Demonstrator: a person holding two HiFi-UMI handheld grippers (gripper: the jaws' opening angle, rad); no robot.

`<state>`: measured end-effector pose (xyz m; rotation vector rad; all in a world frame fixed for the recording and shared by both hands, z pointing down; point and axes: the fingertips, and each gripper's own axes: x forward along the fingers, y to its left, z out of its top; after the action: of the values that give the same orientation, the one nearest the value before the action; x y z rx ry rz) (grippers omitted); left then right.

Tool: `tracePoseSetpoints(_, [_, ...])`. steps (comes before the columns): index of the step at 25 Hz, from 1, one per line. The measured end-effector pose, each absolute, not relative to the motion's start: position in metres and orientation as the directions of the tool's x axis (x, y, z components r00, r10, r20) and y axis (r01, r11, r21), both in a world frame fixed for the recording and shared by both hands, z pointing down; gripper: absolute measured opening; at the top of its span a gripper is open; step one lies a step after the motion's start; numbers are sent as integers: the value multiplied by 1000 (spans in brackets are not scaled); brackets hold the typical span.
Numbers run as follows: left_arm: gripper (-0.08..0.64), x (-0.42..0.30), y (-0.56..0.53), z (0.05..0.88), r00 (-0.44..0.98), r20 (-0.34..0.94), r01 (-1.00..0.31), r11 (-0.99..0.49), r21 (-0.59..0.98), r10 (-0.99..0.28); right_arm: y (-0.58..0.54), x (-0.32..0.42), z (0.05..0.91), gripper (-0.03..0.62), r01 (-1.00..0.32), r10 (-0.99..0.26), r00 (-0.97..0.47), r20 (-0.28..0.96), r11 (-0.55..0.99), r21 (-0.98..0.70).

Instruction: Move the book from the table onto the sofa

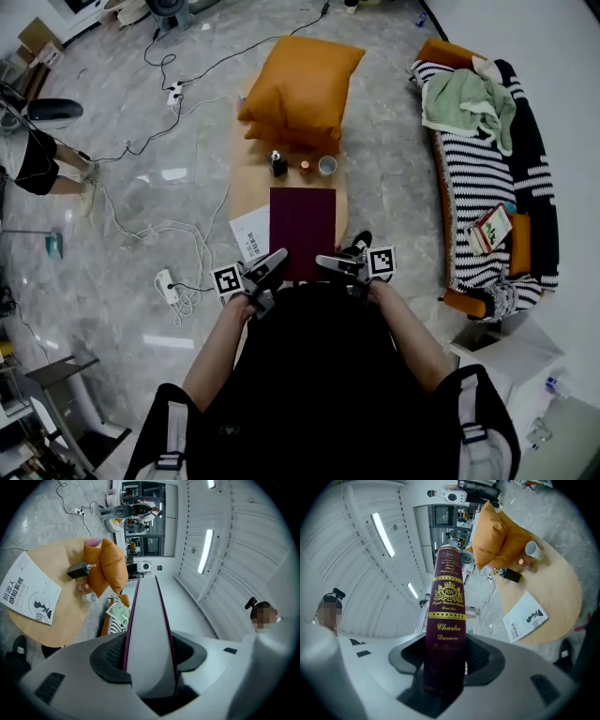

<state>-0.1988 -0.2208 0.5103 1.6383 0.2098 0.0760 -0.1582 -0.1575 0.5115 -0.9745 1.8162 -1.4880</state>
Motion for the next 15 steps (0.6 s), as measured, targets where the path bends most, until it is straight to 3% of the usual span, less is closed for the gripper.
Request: tracePoseSetpoints(15, [225,-189,-192,511,969,-58,70,-42,997,240,-126,-154,511,224,-175,-863,-505,10,91,-980])
